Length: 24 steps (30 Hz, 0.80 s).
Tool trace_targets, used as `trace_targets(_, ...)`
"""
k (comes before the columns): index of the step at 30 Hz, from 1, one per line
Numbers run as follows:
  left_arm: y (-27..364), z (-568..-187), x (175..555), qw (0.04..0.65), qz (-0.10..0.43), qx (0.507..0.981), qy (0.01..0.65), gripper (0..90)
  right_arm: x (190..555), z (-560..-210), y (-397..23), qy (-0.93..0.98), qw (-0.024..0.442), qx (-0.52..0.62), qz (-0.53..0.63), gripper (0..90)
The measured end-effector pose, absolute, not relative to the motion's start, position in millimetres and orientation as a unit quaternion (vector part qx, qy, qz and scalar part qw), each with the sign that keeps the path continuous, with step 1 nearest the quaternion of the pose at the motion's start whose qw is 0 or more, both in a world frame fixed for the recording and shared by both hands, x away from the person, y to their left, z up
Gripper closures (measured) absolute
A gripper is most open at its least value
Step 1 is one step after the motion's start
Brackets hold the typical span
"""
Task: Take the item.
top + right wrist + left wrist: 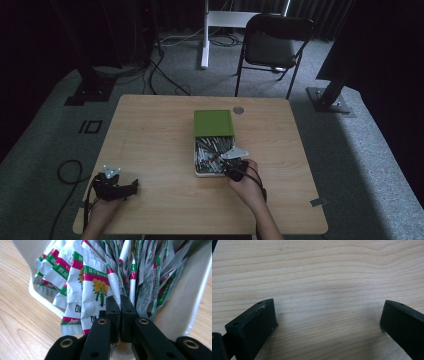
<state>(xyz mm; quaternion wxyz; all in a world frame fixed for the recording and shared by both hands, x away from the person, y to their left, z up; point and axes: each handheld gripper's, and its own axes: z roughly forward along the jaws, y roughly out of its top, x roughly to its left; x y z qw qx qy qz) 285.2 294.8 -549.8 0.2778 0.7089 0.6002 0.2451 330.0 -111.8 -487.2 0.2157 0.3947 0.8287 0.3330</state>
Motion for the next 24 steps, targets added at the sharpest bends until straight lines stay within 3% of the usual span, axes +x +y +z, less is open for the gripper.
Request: trace_targets(24,295,-550,285,0.279,0.245,0.708,0.601,1.3,317,-436,-126,0.802,0.193,0.392,0.407,88.5)
